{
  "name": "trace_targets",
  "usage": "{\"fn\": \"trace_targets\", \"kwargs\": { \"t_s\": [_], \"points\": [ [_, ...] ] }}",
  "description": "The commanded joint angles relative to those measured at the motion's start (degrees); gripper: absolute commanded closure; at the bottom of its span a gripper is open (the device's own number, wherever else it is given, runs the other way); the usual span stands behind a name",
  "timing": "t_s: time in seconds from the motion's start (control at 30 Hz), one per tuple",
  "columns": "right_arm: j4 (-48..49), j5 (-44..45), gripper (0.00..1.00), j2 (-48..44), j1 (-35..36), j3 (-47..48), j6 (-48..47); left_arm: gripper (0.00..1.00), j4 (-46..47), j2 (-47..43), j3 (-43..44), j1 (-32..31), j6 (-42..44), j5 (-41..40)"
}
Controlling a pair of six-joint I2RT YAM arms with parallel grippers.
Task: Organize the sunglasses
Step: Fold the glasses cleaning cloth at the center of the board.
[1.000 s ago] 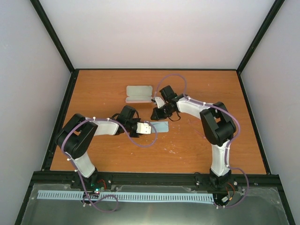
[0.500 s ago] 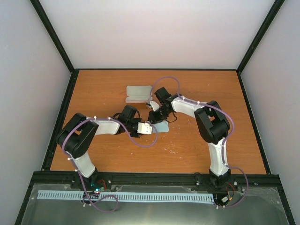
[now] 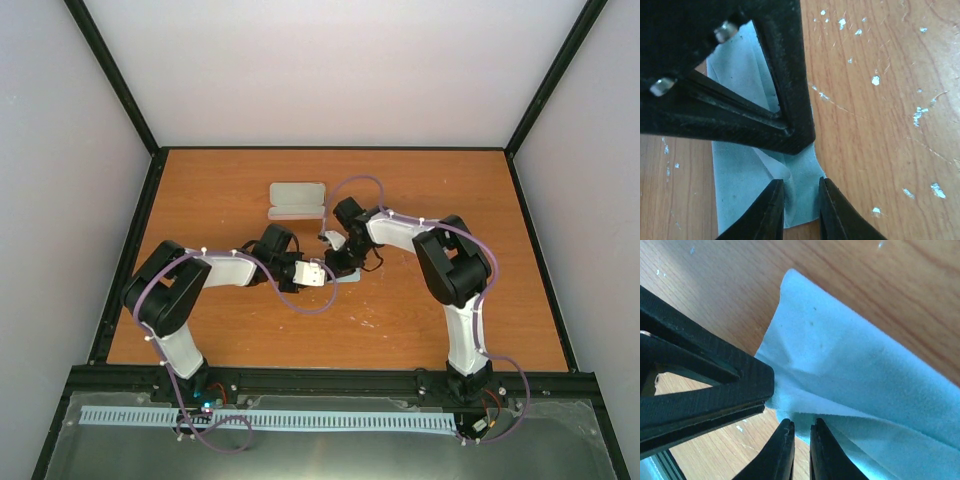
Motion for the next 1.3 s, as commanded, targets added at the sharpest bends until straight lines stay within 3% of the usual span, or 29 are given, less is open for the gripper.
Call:
{"fn": "trace_targets", "kwargs": {
  "t_s": [0.0,0.2,0.27,0.33,0.63,1.27],
  "points": [
    [-1.7,0.7,0.90,-3.6,0.6,-0.8,-1.0,0.78,-3.1,2.5,0.6,-0.8,2.2,-1.4],
    [-0.8,2.9,0.89,-6.2,0.5,-1.1,-0.4,0.78,-2.6,2.6,0.3,-0.8,2.3,-1.7],
    [1.1,3.8,0.79,-7.1,0.5,0.0,0.6,0.78,-2.6,2.6,0.2,-0.8,2.3,-1.7],
    [1.3,4.0,0.78,-5.9,0.5,2.5,0.9,0.78,-2.6,2.7,0.2,-0.8,2.2,-1.7],
    [-2.8,5.9,0.88,1.4,0.7,10.1,0.0,0.78,-2.8,2.6,0.2,-0.8,1.8,-2.1],
    [-5.9,6.9,0.87,4.9,0.6,11.2,-1.5,0.78,-3.0,2.7,0.2,-0.8,1.4,-2.0]
  ]
}}
